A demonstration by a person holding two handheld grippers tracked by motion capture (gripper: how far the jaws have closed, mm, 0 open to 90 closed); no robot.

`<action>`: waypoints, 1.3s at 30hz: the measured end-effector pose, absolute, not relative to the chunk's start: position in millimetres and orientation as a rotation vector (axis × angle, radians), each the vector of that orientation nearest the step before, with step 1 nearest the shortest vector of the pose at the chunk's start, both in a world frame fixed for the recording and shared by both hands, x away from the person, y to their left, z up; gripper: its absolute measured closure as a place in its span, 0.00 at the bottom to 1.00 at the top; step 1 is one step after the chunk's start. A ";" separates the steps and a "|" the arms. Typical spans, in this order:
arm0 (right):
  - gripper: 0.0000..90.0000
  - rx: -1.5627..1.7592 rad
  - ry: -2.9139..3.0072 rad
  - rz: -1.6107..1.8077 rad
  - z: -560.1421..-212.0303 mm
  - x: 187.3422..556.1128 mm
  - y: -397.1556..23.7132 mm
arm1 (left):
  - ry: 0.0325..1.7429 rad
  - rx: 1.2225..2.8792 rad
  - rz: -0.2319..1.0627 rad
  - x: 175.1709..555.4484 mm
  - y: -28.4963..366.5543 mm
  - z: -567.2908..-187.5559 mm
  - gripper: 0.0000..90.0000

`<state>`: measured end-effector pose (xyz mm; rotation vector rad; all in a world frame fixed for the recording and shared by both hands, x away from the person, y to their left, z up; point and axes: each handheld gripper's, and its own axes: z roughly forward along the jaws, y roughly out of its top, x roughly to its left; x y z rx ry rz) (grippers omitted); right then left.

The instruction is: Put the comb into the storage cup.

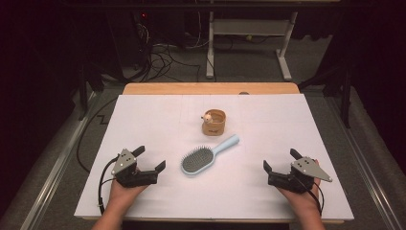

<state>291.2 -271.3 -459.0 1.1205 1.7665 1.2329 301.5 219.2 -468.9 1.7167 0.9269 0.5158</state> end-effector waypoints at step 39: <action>0.00 1.107 1.781 1.223 -458.5 290.8 -268.5 | 1.034 1.972 0.474 310.7 209.6 -474.9 0.00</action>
